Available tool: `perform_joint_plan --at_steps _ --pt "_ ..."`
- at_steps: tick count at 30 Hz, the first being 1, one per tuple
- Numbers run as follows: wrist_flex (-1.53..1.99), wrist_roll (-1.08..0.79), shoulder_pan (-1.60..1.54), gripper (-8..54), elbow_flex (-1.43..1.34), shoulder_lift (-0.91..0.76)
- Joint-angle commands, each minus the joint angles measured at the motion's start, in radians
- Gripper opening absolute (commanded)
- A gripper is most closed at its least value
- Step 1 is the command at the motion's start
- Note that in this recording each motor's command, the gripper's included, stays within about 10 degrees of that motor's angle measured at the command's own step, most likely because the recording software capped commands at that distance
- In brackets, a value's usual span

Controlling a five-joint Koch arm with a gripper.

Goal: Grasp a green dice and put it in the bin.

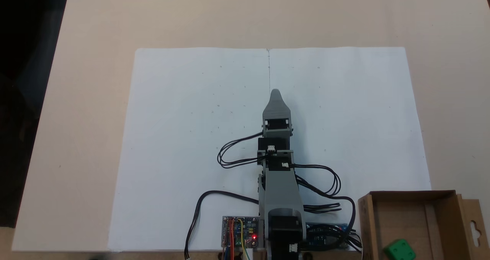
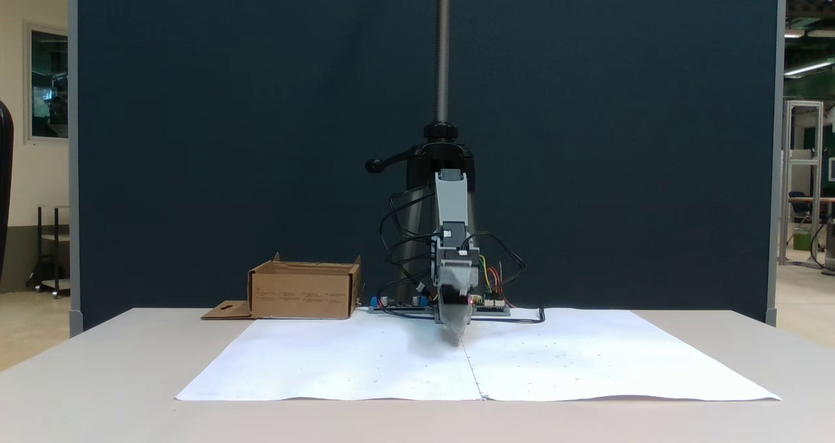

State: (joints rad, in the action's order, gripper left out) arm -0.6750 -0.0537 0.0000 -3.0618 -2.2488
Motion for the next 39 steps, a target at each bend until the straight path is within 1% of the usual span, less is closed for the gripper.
perform_joint_plan --at_steps 1,4,7,39 --pt "0.109 0.038 0.017 45.2 -0.067 -0.101" --pt "0.249 0.035 0.018 45.2 -0.067 -0.101" --pt "0.3 0.035 0.018 45.1 -0.067 -0.101" --pt "0.303 0.032 0.023 44.6 -0.067 -0.101"
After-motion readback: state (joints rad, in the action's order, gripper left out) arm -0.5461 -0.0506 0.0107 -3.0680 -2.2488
